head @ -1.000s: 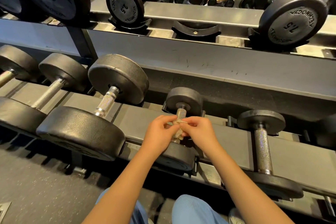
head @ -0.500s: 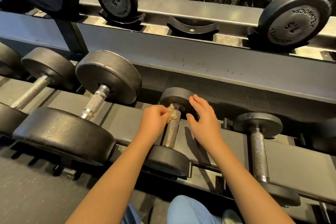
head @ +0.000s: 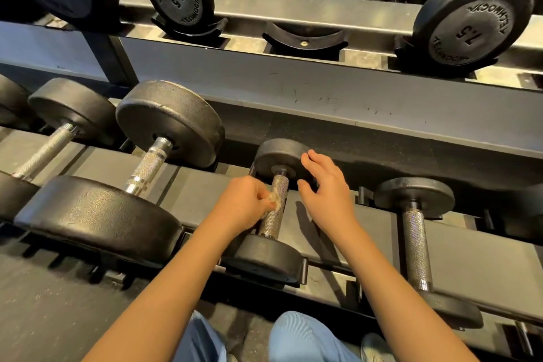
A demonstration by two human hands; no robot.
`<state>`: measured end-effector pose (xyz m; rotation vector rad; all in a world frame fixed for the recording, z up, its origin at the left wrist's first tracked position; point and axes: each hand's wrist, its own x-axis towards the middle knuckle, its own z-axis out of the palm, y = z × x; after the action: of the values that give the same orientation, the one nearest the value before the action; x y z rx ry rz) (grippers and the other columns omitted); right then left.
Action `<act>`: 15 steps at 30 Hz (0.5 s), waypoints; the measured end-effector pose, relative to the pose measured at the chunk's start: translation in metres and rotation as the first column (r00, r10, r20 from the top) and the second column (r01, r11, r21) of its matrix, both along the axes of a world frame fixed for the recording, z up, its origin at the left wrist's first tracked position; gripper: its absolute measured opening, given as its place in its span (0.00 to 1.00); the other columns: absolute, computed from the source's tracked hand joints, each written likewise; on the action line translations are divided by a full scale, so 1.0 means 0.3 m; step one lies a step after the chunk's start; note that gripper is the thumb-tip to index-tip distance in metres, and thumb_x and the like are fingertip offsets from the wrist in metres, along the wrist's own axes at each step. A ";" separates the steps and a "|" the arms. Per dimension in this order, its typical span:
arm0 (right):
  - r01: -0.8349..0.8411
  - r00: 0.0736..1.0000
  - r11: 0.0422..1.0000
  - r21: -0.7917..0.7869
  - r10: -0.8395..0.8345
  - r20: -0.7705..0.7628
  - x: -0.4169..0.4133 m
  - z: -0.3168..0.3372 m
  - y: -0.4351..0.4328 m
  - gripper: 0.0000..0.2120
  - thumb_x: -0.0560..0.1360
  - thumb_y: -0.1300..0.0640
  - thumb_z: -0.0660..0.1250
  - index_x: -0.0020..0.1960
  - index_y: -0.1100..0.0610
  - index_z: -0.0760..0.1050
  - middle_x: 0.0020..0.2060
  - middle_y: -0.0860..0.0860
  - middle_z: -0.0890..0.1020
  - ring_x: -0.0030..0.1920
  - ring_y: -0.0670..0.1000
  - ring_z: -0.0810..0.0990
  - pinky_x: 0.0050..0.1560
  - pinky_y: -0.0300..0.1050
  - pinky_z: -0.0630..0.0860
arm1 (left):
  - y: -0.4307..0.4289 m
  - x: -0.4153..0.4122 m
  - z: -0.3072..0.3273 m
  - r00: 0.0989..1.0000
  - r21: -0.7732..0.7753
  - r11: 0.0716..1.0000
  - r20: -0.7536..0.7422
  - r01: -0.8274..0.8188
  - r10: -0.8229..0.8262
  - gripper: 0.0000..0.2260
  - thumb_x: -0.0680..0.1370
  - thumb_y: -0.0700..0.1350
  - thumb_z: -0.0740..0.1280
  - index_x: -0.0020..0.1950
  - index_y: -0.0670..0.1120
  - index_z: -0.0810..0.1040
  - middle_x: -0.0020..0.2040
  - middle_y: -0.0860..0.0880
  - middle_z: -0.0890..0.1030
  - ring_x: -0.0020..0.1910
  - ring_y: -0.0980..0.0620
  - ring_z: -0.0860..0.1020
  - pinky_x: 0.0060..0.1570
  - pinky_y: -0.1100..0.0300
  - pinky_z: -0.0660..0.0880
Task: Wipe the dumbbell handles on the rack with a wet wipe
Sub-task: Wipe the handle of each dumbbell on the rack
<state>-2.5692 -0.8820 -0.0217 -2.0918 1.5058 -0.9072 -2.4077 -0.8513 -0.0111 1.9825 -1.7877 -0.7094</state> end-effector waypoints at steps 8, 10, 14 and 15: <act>-0.009 1.000 1.000 0.019 0.009 0.015 0.005 -0.001 0.011 0.25 0.78 0.59 0.64 0.74 0.52 0.63 0.74 0.47 0.63 0.73 0.48 0.58 0.71 0.44 0.60 | -0.021 -0.029 0.044 0.993 -0.078 0.991 -0.068 -0.105 0.099 0.07 0.75 0.46 0.71 0.49 0.44 0.83 0.42 0.47 0.82 0.43 0.52 0.79 0.49 0.55 0.77; -0.010 1.000 0.999 0.031 0.010 0.006 0.004 0.003 0.012 0.26 0.78 0.59 0.63 0.74 0.51 0.63 0.74 0.46 0.62 0.74 0.48 0.58 0.71 0.44 0.60 | -0.022 -0.035 0.047 0.990 -0.090 0.988 -0.083 -0.125 0.118 0.04 0.75 0.46 0.71 0.43 0.46 0.81 0.39 0.50 0.79 0.41 0.53 0.77 0.45 0.57 0.75; -0.018 1.000 0.999 0.046 0.018 -0.004 0.000 0.006 0.014 0.26 0.78 0.59 0.63 0.74 0.51 0.62 0.74 0.46 0.61 0.74 0.48 0.57 0.71 0.44 0.59 | 0.015 -0.001 0.021 0.997 0.057 0.996 0.015 -0.071 0.070 0.12 0.74 0.47 0.72 0.39 0.38 0.80 0.36 0.43 0.78 0.38 0.49 0.76 0.42 0.56 0.72; -0.014 1.000 0.999 0.051 0.015 -0.006 0.002 0.005 0.014 0.26 0.78 0.59 0.63 0.74 0.51 0.62 0.74 0.46 0.61 0.74 0.48 0.57 0.71 0.44 0.59 | 0.028 0.013 0.018 0.999 0.120 0.992 0.018 -0.047 0.045 0.12 0.74 0.48 0.72 0.38 0.39 0.79 0.34 0.45 0.77 0.36 0.50 0.74 0.40 0.58 0.70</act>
<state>-2.5687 -0.8777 -0.0202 -2.0690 1.4994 -0.8485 -2.4037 -0.8428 -0.0057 2.1049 -1.7396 -0.8062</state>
